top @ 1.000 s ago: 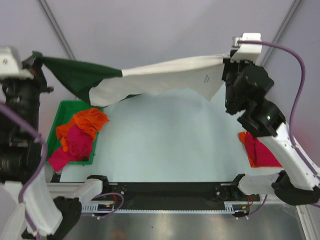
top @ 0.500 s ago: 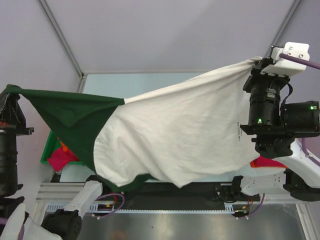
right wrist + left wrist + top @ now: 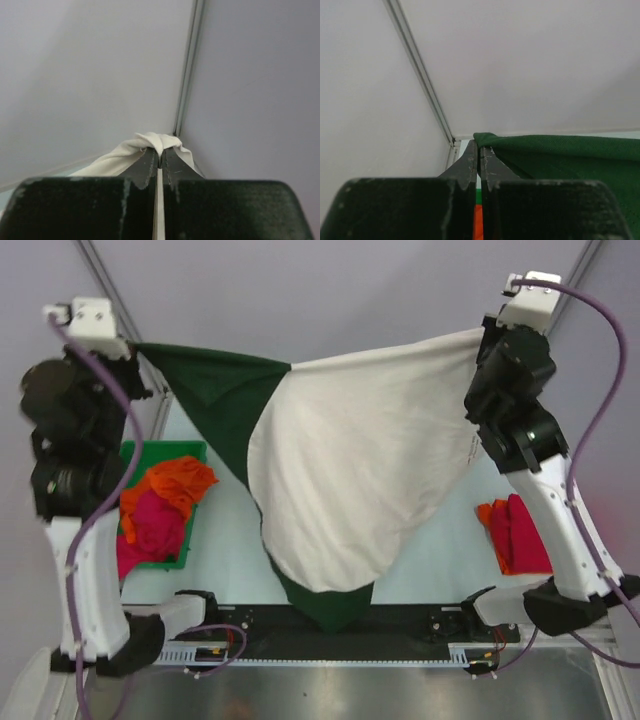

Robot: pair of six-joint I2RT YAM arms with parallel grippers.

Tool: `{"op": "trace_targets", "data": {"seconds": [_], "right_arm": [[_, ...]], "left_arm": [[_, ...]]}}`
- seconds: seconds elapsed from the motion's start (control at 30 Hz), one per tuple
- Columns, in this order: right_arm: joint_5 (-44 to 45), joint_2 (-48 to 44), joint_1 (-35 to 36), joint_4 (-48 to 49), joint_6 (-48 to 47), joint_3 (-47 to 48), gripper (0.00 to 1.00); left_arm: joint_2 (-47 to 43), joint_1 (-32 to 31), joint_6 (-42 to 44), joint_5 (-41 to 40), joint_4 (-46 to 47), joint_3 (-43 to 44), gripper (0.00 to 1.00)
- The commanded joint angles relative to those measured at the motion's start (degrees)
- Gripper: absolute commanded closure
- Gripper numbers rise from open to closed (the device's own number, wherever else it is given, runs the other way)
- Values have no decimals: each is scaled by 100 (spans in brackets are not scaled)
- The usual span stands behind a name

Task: Fold and stack the t-shirts
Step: Flatten out the tshirt

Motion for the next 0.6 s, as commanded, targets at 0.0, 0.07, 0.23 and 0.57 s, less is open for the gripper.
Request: {"op": "trace_targets", "data": {"seconds": [0.0,0.07,0.23,0.57], "right_arm": [[-1436,1226,-1038,-1123,1814,425,100],[-1533,1799,-1249,-1139,1876,1109,100],[-2016,3276,-1566,-1150,2131,2727,100],[-2053,2938,-1146,-675,1543,3432,100]], "left_arm": [[1291,43,54,-137,801,442,100],[2213,43,72,-198,775,1403,100],[4121,78,213,-426,590,4052,100],[3563,87,389,-445,1882,3916,100]]}}
